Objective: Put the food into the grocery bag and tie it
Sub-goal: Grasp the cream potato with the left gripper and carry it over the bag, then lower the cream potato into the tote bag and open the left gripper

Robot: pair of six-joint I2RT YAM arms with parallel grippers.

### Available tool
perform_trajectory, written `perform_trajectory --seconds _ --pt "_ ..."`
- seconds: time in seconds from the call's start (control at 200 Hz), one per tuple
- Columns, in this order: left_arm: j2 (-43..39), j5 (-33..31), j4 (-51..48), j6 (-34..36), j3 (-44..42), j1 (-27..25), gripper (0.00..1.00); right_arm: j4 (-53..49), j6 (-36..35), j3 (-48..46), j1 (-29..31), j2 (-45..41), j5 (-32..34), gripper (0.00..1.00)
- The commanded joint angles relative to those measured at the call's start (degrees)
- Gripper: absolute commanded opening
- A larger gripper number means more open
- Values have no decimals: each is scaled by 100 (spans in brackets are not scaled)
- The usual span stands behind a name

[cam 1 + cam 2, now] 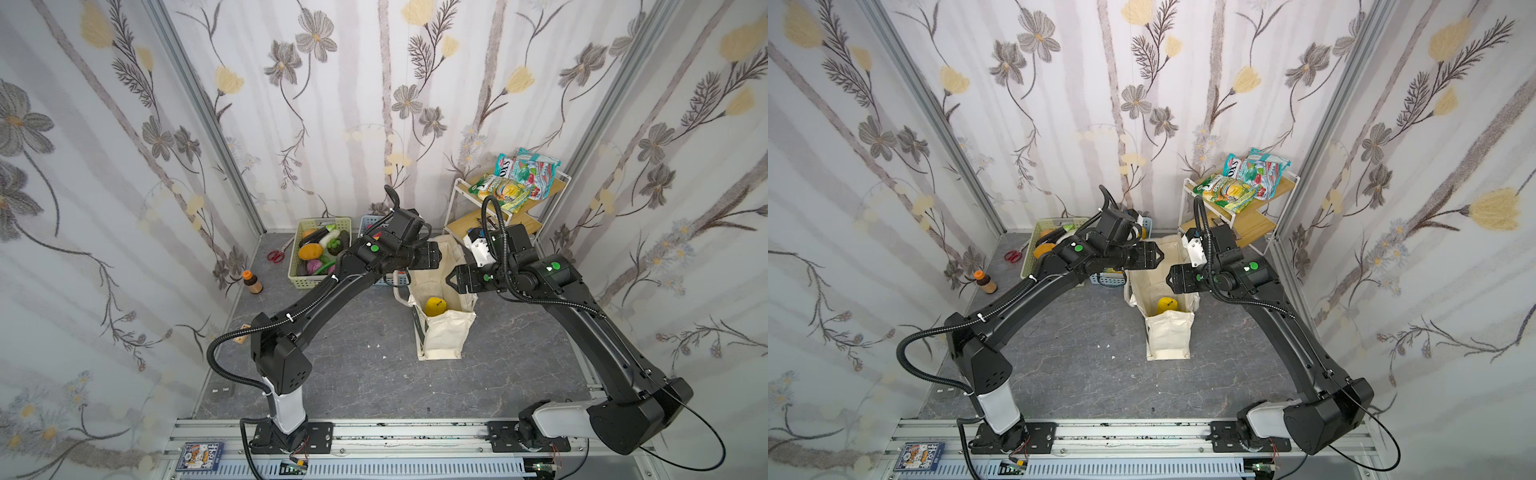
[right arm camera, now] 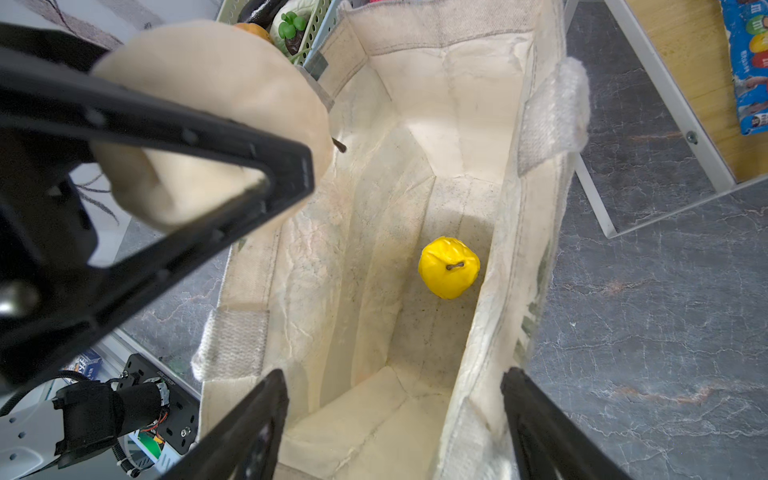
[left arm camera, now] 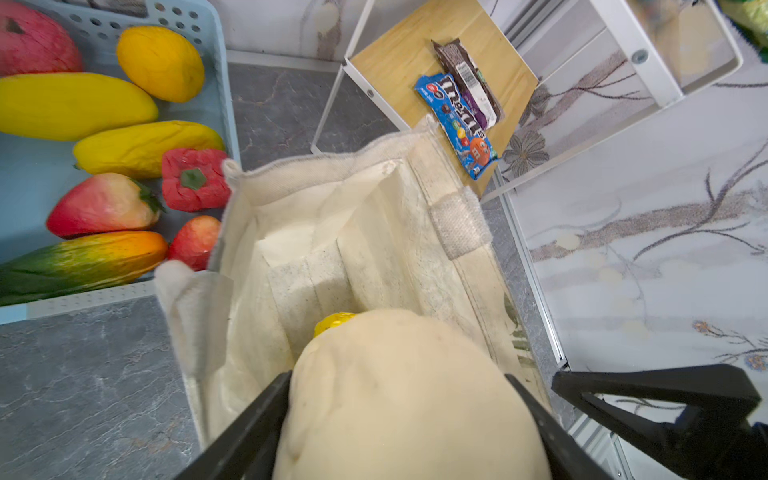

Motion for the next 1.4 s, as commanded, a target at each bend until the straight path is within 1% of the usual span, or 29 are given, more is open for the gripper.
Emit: perform_trajectory --seconds 0.0,0.21,0.555,0.914,1.049,1.184,1.399 --pt "175 91 107 -131 74 -104 76 -14 -100 -49 -1 -43 -68 81" --pt "569 -66 -102 -289 57 -203 76 -25 -84 -188 -44 -144 -32 81" --pt "1254 -141 -168 -228 23 -211 76 120 0 -469 -45 -319 -81 81" --pt "2129 -332 -738 -110 496 -289 76 200 21 -327 -45 -332 -152 81" --pt "2404 -371 -781 -94 574 -325 78 248 4 -360 -45 -390 -108 81" --pt "2754 -371 -1019 -70 863 -336 79 261 4 -386 -45 -436 -96 81" --pt "2980 -448 -1128 -105 991 -337 81 307 9 -405 -53 -526 -32 82"
